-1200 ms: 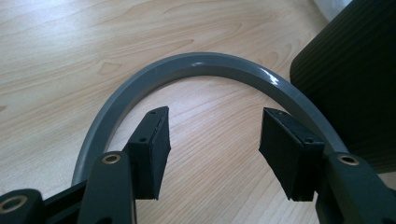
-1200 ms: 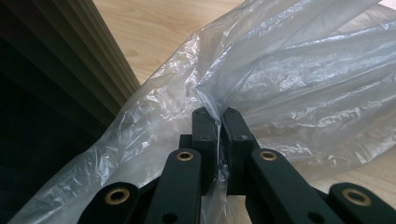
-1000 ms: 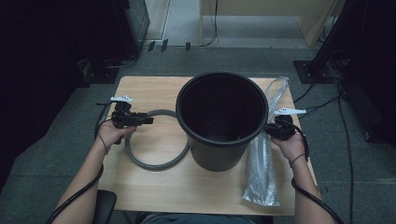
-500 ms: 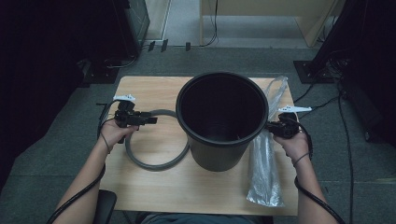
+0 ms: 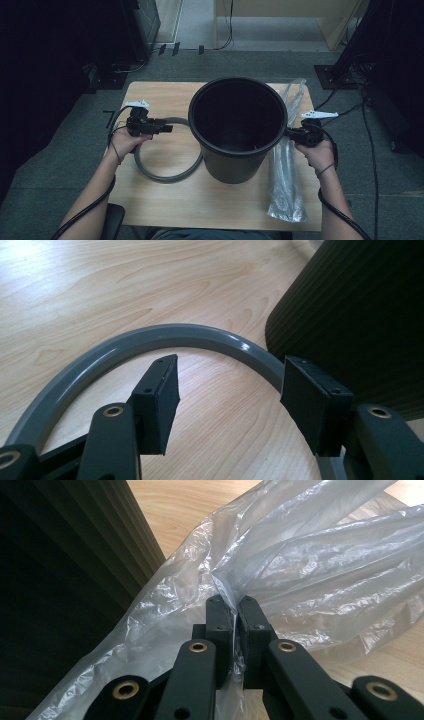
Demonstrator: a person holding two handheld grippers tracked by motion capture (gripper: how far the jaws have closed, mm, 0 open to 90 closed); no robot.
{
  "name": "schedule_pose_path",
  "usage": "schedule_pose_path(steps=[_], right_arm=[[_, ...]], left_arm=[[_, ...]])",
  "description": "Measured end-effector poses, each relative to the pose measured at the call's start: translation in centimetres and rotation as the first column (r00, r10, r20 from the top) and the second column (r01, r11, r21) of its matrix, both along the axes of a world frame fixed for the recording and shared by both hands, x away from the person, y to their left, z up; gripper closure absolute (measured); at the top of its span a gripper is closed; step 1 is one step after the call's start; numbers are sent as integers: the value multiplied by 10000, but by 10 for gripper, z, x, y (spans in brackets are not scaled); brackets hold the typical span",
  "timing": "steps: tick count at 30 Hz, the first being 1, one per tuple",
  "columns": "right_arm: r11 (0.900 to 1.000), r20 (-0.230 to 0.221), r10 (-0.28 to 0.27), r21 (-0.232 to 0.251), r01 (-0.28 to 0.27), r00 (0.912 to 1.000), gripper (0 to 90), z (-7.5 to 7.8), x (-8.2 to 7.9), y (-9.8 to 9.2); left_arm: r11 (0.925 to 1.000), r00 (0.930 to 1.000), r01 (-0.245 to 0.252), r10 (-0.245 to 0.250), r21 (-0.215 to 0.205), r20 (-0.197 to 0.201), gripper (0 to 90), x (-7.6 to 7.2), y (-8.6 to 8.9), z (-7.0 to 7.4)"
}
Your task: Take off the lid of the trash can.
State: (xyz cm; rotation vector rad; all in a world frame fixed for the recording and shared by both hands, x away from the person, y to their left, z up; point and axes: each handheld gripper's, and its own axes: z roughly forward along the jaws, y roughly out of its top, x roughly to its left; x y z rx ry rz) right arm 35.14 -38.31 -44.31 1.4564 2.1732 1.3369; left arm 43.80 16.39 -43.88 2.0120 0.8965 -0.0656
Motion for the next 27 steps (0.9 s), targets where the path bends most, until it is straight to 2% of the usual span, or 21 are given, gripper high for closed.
schedule_pose_path(steps=[3, 7, 9, 12, 19, 23, 27], right_arm=[[9999, 59, -23, 108, 23, 10000, 872, 4, -1, -1], [9997, 149, -77, 245, 73, 9999, 872, 9, -2, -3], [9997, 145, -68, 225, 64, 9999, 872, 11, -2, -3], [9993, 137, 23, 375, -28, 9999, 872, 14, -3, -3], [9990, 31, 244, 366, -245, 9997, 871, 16, -5, -1], [9986, -19, 257, 461, -256, 9997, 872, 19, -5, -1], [9980, -31, 257, 581, -254, 9997, 872, 21, -9, -1]], left_arm=[[10000, 10000, -50, 50, -27, -83, 394, 0, -4, 3], [9997, 9998, 171, -171, -149, -27, 392, -1, -9, 7], [9996, 9996, 269, -269, -79, -25, 390, -2, -13, 9], [9993, 9993, 379, -379, -21, 26, 389, -4, -18, 12], [9982, 9981, 591, -589, -133, 155, 388, -9, -25, 18], [9973, 9973, 722, -724, 96, 145, 389, -10, -29, 20], [9972, 9974, 723, -722, -175, 49, 389, -10, -29, 20]])
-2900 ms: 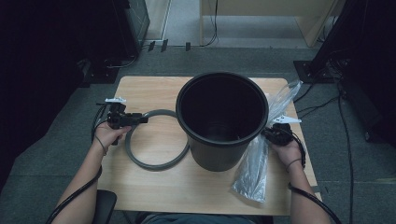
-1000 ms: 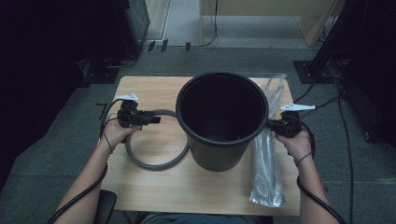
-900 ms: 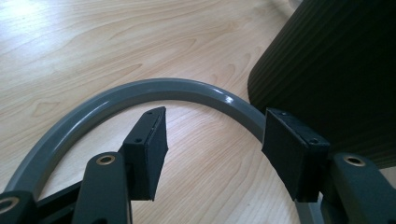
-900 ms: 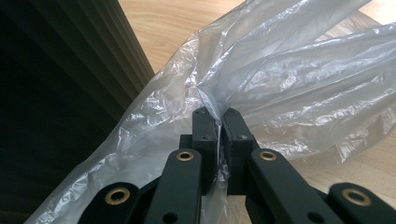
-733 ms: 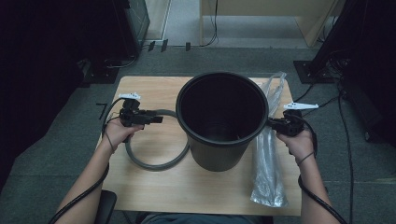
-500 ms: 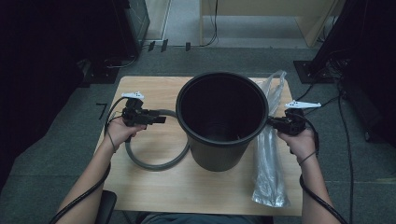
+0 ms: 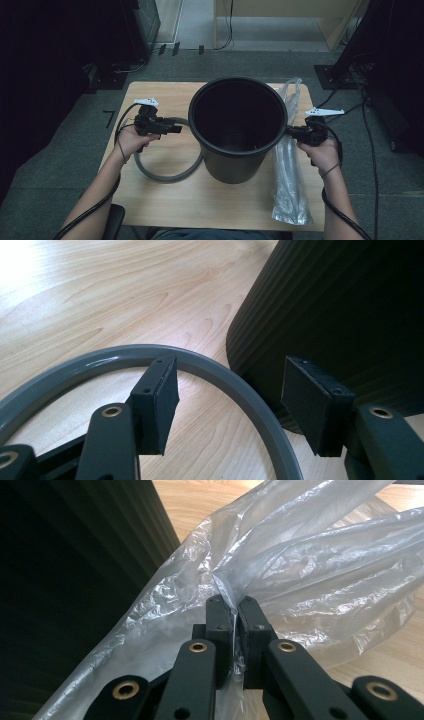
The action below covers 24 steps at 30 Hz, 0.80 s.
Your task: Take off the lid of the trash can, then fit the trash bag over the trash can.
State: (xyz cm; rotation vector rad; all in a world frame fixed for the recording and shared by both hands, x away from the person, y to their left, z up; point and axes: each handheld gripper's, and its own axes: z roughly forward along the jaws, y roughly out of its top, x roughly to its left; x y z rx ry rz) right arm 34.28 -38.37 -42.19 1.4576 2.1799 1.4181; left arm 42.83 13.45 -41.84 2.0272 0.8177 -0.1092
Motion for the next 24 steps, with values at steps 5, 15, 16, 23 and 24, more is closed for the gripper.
schedule_pose_path(steps=[5, 15, 16, 23, 24], right_arm=[[9999, -33, 85, 81, -85, 10000, 873, 5, -3, -1], [9996, 88, 282, 29, -283, 9996, 873, 34, 2, -7], [9995, 90, 301, 20, -301, 9995, 873, 38, 3, -8], [9998, 184, 194, 20, -195, 9996, 873, 57, 8, -14], [9999, 144, 172, -15, -172, 9997, 873, 60, 8, -14]], left_arm=[[10000, 9999, -44, 43, -80, -149, 390, 3, 1, 4], [9997, 9998, 118, -122, -223, -178, 389, 9, 2, 24], [9998, 9999, 136, -138, -172, -102, 389, 9, 1, 30], [9986, 9994, 334, -336, -421, -38, 388, 14, -3, 49], [9988, 9995, 302, -304, -395, -44, 387, 14, -4, 51]])
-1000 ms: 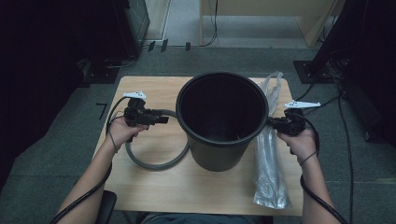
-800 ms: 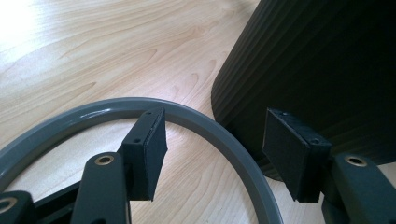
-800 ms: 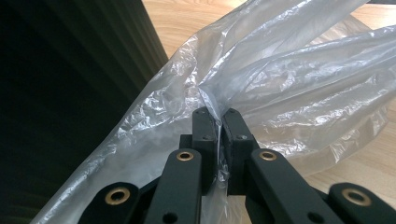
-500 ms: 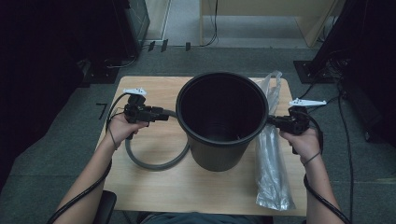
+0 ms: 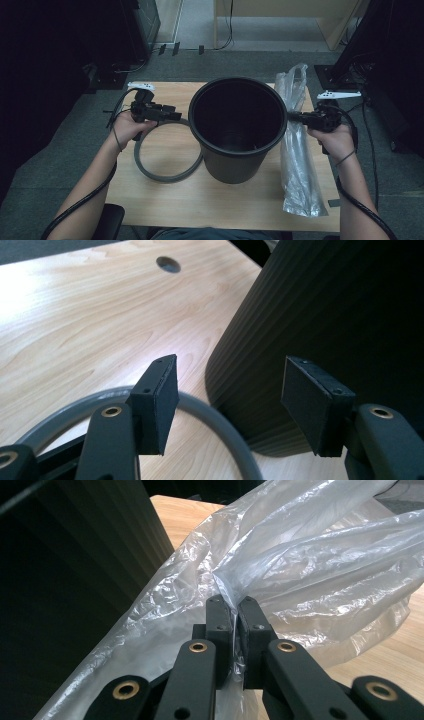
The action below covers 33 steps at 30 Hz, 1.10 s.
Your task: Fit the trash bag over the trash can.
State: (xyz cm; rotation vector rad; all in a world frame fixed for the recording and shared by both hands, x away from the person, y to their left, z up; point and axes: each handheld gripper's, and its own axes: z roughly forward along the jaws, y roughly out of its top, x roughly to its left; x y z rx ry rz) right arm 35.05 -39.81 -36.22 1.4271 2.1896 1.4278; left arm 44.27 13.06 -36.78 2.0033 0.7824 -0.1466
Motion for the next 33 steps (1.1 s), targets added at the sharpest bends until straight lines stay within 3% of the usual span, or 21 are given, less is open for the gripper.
schedule_pose_path(steps=[11, 17, 21, 33], right_arm=[[9999, 24, 100, 44, -100, 9999, 872, 21, -2, -1], [9997, 75, 88, -208, -87, 9999, 873, 37, -4, -2], [9999, 173, 54, -157, -51, 9998, 873, 48, -5, -5], [9997, 455, 250, -90, -246, 9986, 873, 82, -8, -5]], left_arm=[[9999, 9998, 128, -129, 76, 132, 388, 3, -8, 19], [9999, 9995, 165, -166, 44, 257, 389, 2, -9, 34], [9996, 9992, 263, -265, 57, 310, 389, 1, -11, 48], [9990, 9977, 435, -438, 77, 522, 388, -1, -18, 71]])
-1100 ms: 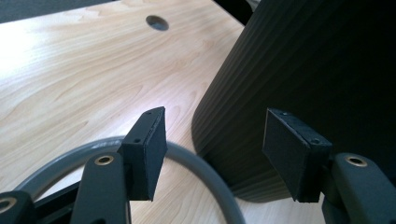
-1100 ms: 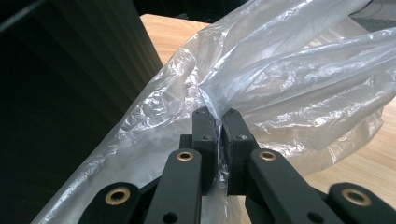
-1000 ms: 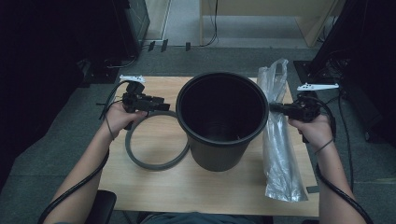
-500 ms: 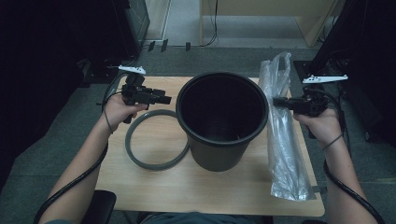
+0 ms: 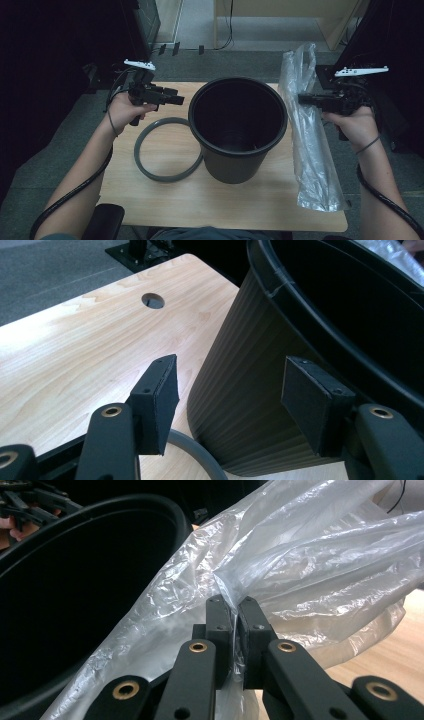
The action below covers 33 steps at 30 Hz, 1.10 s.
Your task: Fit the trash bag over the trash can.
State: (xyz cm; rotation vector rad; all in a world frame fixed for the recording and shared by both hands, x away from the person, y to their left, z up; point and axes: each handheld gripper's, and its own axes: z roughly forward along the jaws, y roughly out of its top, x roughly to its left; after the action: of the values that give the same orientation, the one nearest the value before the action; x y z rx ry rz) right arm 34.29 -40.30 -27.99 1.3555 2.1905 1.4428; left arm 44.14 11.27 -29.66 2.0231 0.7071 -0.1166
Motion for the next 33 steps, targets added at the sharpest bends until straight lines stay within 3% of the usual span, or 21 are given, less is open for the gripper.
schedule_pose_path(steps=[14, 20, 28, 33], right_arm=[[9995, 166, 315, 25, -316, 9994, 872, 38, 9, 14], [9980, 268, 595, 193, -600, 9979, 872, 46, 17, 29], [9962, 244, 868, 13, -869, 9959, 873, 54, 29, 50], [9940, 213, 1094, 58, -1096, 9938, 873, 57, 35, 63]], left_arm=[[9998, 9997, 166, -163, -131, 206, 386, -4, -8, 22], [9999, 9999, 110, -109, -108, 81, 385, -3, -14, 25], [9998, 9998, 178, -179, -96, -13, 387, -5, -25, 29], [9989, 9990, 436, -435, -197, 37, 387, -8, -33, 34]])
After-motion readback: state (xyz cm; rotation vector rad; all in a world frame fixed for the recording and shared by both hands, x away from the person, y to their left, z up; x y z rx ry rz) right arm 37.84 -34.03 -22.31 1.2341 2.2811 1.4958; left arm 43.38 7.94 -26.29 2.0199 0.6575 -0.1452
